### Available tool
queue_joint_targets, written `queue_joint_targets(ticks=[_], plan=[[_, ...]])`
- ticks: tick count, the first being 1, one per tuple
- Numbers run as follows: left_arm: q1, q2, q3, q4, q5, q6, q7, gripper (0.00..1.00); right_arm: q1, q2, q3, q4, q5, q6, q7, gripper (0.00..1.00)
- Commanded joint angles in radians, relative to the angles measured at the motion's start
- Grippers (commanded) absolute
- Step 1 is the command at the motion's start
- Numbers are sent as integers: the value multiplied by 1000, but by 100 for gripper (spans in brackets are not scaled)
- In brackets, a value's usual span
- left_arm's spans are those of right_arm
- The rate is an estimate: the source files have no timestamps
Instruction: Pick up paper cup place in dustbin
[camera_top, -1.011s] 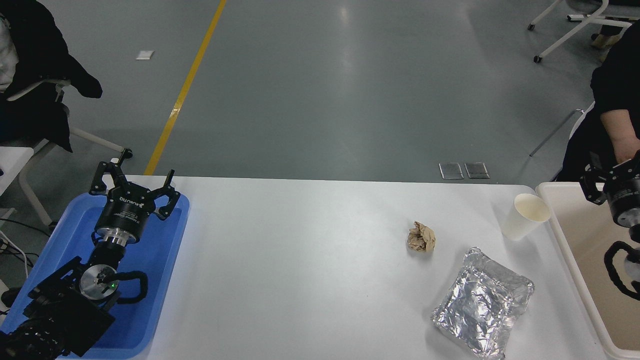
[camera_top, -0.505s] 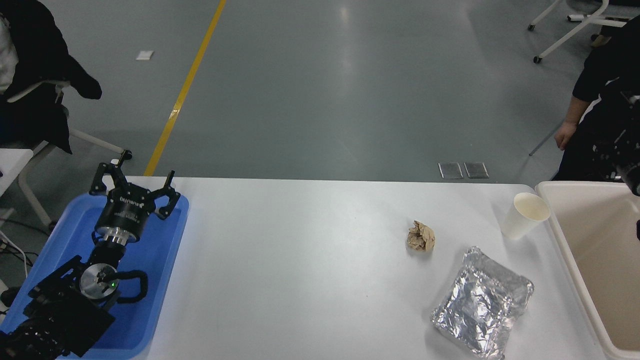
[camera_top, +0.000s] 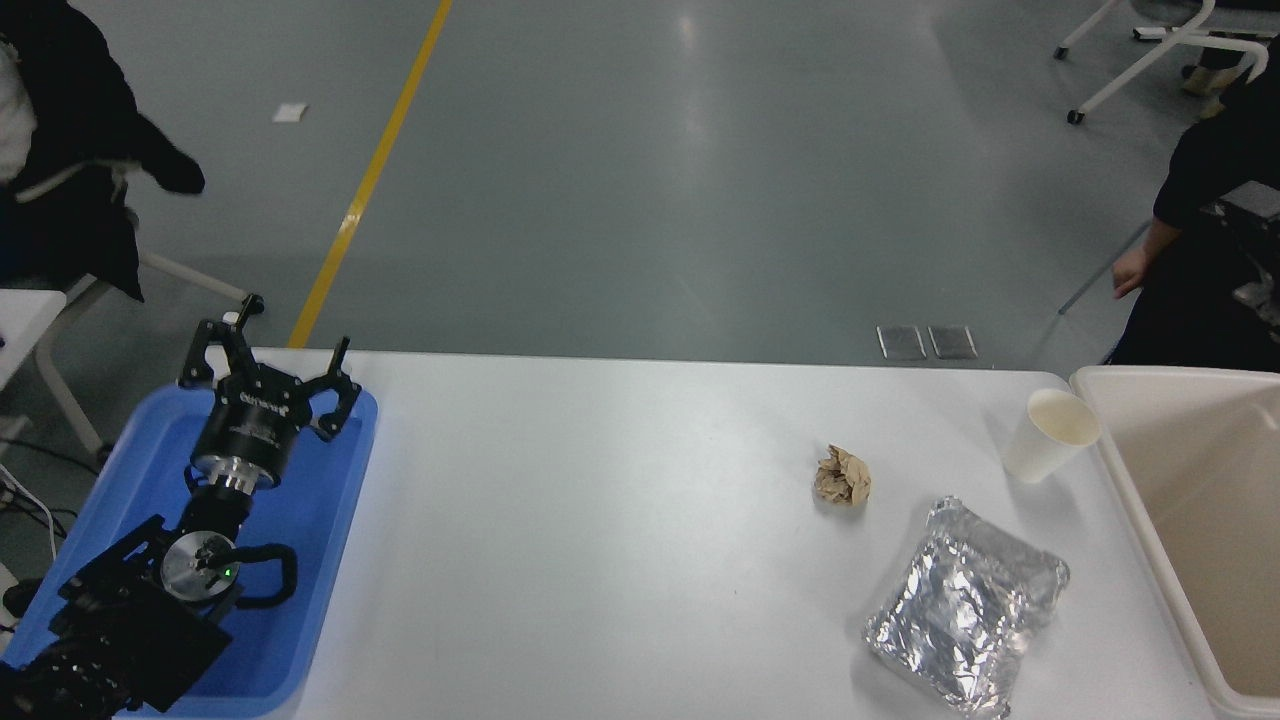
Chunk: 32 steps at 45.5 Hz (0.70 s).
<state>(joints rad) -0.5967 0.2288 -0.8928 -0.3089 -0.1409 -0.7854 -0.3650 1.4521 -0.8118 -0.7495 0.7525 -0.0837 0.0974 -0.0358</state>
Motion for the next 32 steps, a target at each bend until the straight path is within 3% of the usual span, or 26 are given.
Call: queue_joint_targets(ticks=[1,9,14,26,32], plan=[[0,1,0,1,0,0,0,100,198,77,-336,65,-5,59,-101,100],[0,0,0,-1,0,0,0,100,271,132,-416,134,-125,105,-93,100],[0,0,0,-1,0,0,0,100,336,132,-416,211,-189,211,-93,100],[1,1,0,1,0,0,0,100,476,123,-410,317,-194,513,-93,100],[1,1,0,1,0,0,0,100,479,123,-409,318,-194,545,-93,100]])
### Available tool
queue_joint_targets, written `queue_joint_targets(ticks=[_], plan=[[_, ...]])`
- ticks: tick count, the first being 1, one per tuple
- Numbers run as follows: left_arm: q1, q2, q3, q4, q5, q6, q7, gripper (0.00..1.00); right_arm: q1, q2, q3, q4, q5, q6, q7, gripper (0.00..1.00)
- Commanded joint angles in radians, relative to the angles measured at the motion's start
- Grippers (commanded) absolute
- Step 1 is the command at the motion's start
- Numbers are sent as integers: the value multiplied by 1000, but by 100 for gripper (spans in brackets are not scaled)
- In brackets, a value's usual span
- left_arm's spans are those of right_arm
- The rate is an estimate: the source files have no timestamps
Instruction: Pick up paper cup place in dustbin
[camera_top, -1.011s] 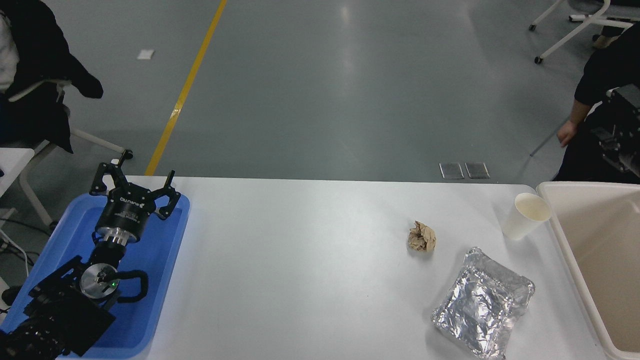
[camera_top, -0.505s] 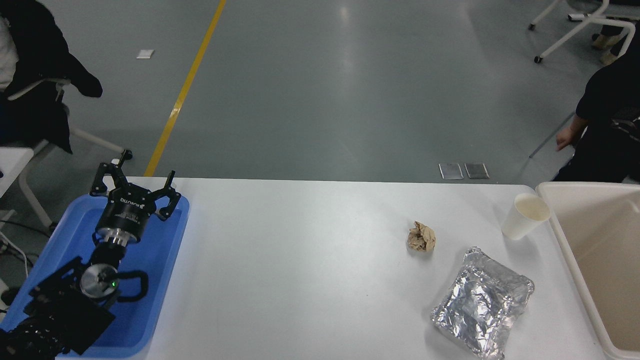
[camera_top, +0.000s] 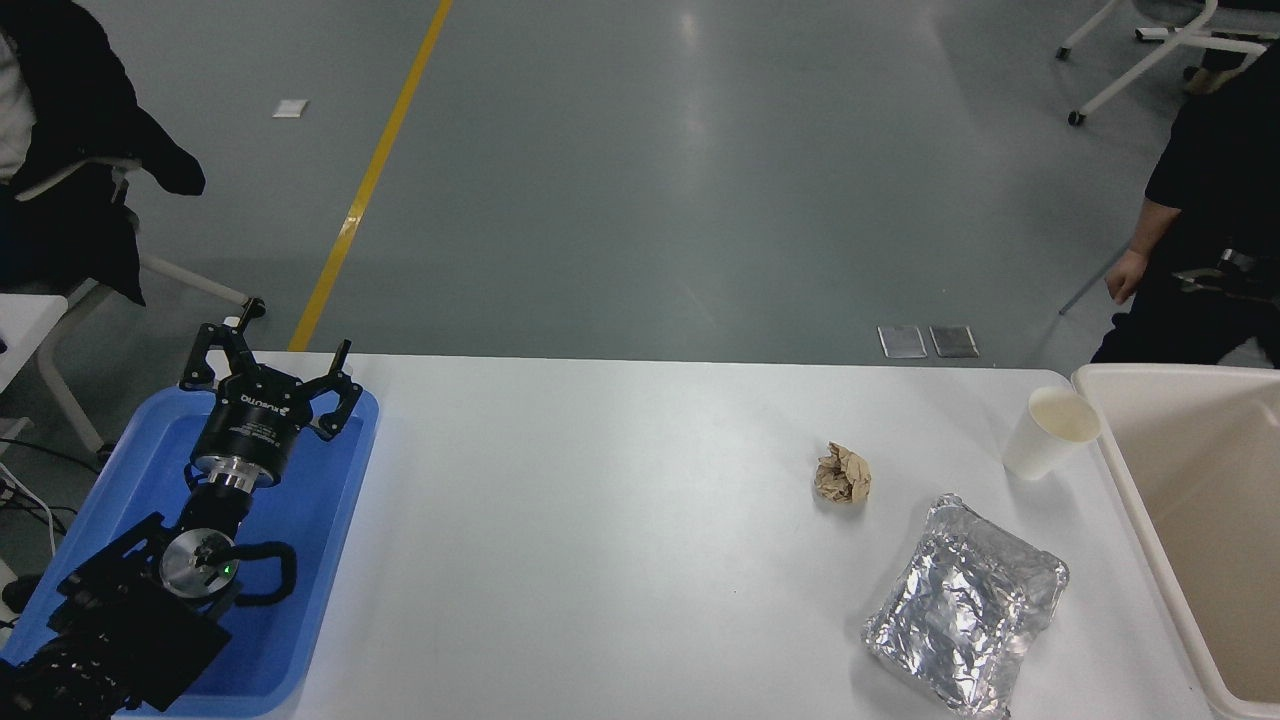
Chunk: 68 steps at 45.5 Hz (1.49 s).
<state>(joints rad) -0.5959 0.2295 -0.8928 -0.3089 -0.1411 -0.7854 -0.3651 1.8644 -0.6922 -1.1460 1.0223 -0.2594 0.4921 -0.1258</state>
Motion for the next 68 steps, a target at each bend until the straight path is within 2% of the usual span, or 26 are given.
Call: queue_joint_targets(ticks=[1,12,27,38,59,68], plan=[[1,1,0,1,0,0,0,100,67,3,-12,48,-18,154,-3,100],[1,-1,0,1,0,0,0,100,29,7,15,35,-20,132,-5,100],[1,1,0,1,0,0,0,100,-217,17,141,-96,-23,-21,-5,100],[1,1,0,1,0,0,0,100,-441,105,242,-309,-15,-118,-5,100],[1,1,0,-1,0,0,0,100,-760,241,391,-536,-3,-340,-5,100],[1,1,0,1,0,0,-2,100,-814,250,423,-550,-3,-415,-5,93]])
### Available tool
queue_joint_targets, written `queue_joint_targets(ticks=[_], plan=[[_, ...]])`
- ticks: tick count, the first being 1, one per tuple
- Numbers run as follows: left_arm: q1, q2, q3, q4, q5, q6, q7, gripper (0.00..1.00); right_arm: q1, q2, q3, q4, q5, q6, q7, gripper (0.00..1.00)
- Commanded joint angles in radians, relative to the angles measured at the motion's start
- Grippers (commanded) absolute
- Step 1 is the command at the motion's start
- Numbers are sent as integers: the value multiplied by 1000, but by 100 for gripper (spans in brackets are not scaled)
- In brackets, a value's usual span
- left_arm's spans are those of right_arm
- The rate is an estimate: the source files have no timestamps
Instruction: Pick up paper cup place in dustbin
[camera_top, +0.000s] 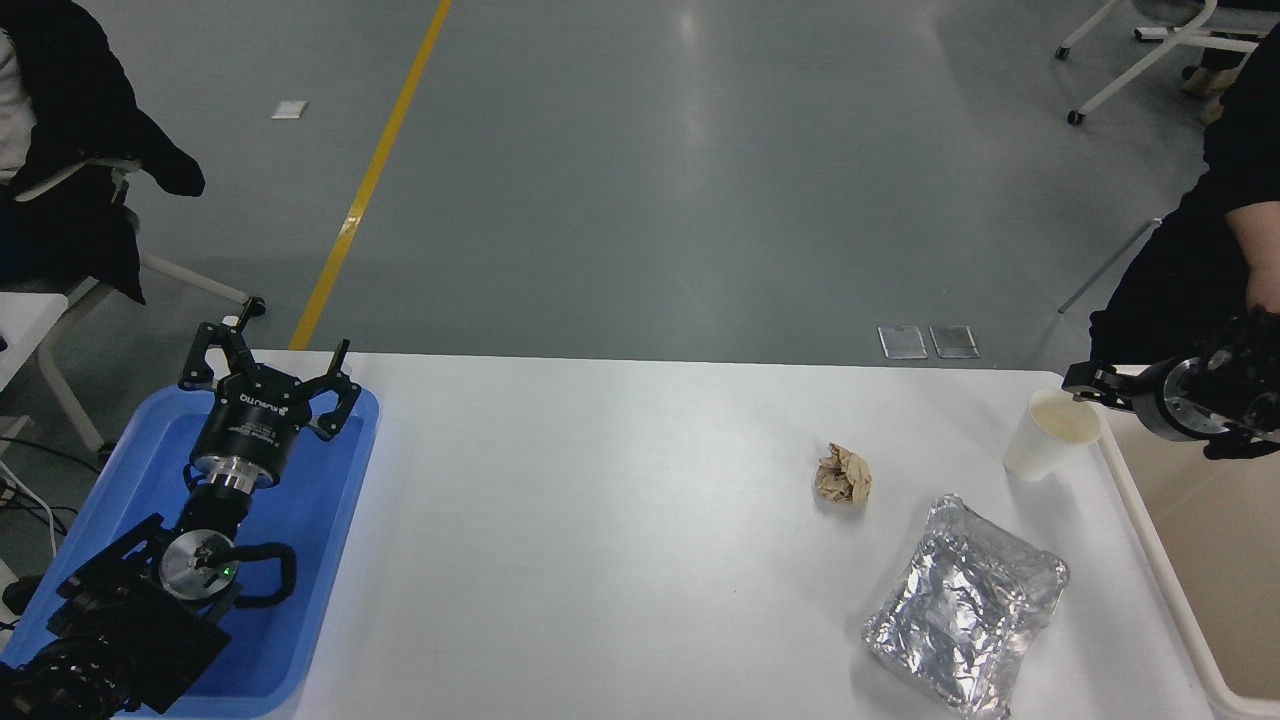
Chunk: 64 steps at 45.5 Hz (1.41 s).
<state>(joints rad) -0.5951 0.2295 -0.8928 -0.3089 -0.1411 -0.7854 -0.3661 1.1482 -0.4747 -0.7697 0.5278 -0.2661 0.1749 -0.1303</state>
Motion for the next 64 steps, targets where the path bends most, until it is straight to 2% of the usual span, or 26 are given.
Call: queue_joint_targets(ticks=[1,7,14,19,25,33,40,42,49,64], plan=[[0,-1,0,1,0,0,1,100,-102,34,47,-55,4,-106,0,93],[0,1,0,1,0,0,0,100,-119,38,47,-55,2,-126,1,87],[0,1,0,1,0,0,0,100,-128,41,55,-66,4,-140,3,86],[0,1,0,1,0,0,0,100,-139,50,58,-66,2,-155,8,69],[0,1,0,1,0,0,0,100,-140,53,58,-60,4,-155,31,61],[0,1,0,-1,0,0,0,100,-142,64,58,-54,2,-153,61,40],[0,-1,0,1,0,0,0,100,-142,67,58,-48,4,-152,74,37],[0,1,0,-1,0,0,1,100,-140,67,58,-48,4,-150,74,31],[0,-1,0,1,0,0,0,100,-133,67,58,-46,4,-144,87,0],[-2,1,0,1,0,0,1,100,-94,53,43,-18,-5,-144,90,0]])
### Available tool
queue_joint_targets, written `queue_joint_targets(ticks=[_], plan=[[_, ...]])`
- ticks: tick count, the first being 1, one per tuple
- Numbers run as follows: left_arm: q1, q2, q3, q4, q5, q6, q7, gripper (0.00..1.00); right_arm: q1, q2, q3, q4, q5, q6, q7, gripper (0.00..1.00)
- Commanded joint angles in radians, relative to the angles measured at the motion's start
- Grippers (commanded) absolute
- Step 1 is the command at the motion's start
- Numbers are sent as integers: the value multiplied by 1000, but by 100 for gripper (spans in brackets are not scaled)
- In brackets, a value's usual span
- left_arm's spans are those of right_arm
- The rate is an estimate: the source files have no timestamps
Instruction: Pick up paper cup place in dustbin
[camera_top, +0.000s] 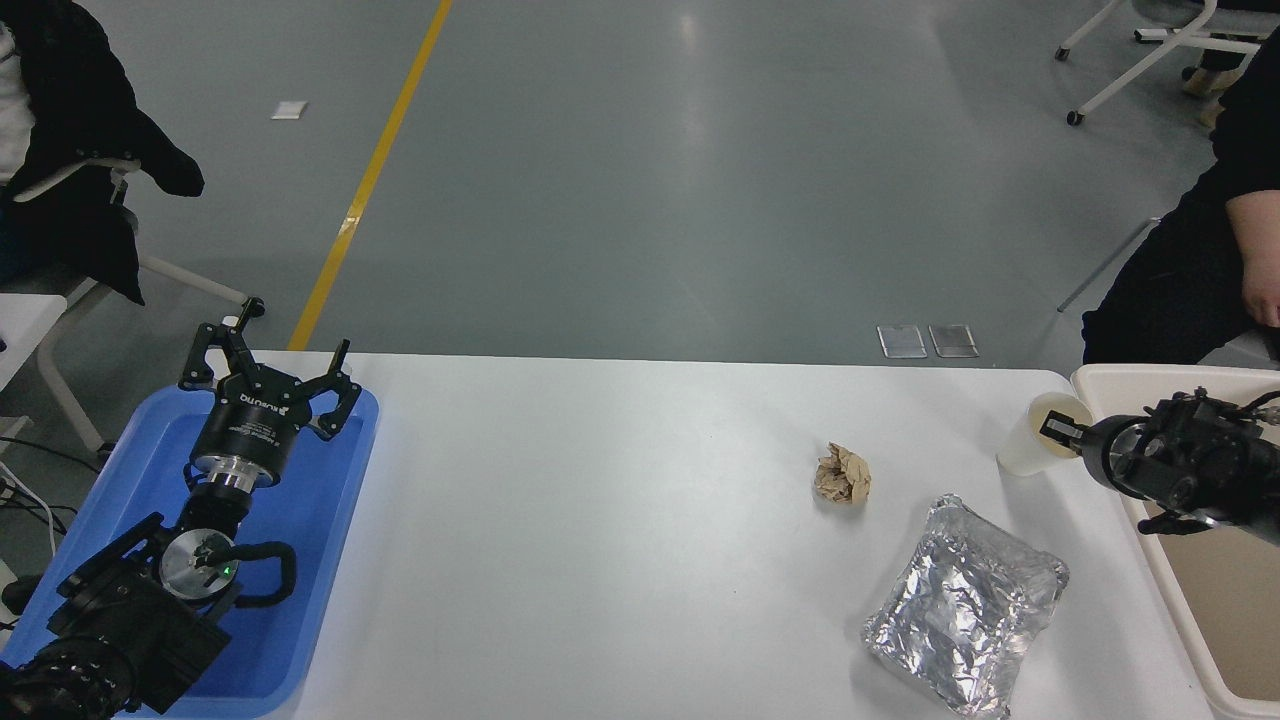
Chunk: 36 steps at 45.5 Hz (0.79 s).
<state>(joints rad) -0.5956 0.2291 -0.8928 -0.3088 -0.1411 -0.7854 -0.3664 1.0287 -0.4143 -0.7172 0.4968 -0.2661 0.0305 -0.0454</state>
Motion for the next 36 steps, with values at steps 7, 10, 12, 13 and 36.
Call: queue_joint_targets(ticks=[7,10,12,13,36], plan=[[-1,-1,0,0,0,0,1,100,91,-69,-15,78,-15,2,6,0],[0,-1,0,0,0,0,1,100,152,-122,-24,153,-16,3,4,0],[0,-1,0,-1,0,0,1,100,203,-164,-50,210,-16,9,4,0],[-1,-1,0,0,0,0,1,100,233,-182,-68,238,-16,14,4,0],[0,-1,0,-1,0,0,1,100,843,-393,-372,451,-16,322,1,0]])
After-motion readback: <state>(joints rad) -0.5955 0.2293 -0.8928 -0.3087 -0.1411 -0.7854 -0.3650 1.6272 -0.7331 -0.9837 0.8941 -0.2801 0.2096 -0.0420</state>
